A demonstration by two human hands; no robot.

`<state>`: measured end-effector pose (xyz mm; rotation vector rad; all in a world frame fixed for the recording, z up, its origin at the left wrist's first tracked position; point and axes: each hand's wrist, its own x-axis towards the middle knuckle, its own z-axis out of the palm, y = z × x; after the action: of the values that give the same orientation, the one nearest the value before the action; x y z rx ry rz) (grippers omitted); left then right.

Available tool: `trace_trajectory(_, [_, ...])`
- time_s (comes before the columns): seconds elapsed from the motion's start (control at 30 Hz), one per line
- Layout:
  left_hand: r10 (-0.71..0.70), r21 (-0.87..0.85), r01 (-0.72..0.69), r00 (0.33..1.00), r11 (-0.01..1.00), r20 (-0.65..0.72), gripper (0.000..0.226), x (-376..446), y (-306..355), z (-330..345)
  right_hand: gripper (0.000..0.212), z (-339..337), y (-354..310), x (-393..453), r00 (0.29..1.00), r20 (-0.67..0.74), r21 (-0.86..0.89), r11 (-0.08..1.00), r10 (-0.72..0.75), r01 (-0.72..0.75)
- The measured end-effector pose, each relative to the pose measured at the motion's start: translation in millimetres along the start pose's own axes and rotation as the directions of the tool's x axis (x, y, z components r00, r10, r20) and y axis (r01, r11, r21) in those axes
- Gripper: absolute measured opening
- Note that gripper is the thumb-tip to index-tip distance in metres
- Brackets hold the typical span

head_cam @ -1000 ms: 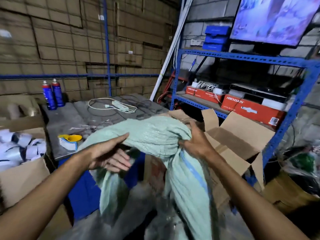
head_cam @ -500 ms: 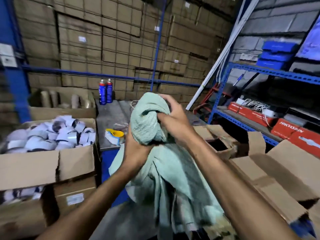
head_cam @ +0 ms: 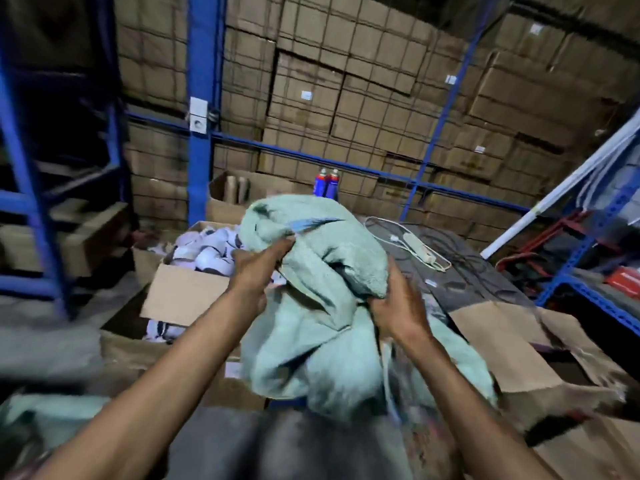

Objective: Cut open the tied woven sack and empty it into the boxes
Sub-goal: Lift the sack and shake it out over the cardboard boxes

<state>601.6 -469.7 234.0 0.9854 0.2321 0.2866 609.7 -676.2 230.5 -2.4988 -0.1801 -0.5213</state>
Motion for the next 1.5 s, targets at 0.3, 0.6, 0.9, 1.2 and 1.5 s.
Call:
trace_trajectory(0.3, [0.312,0.794,-0.512,0.852,0.328,0.42,0.093,13,-19,-110,0.053,69,-116,15,0.888,0.233,0.564,0.799,-0.397,0.209])
trace_trajectory(0.6, [0.306,0.254,-0.207,0.832,0.945,-0.462,0.034,23,21,-217,0.128,191,-165,-15,0.658,0.617,0.317,0.902,-0.431,0.293])
trace_trajectory(0.9, [0.025,0.073,0.021,0.813,0.997,-0.582,0.038,17,-16,-307,0.056,340,-198,-50,0.6,0.694,0.548,0.832,-0.397,-0.083])
trace_trajectory(1.2, [-0.039,0.137,0.274,0.551,0.952,-0.833,0.061,31,-75,-411,0.073,524,-212,-85,0.24,0.915,0.373,0.905,-0.324,-0.203])
trace_trajectory(1.5, [-0.052,0.204,0.733,0.31,0.648,-0.949,0.054,-54,-175,-531,0.072,666,-219,-171,0.206,0.909,0.319,0.923,-0.362,0.214])
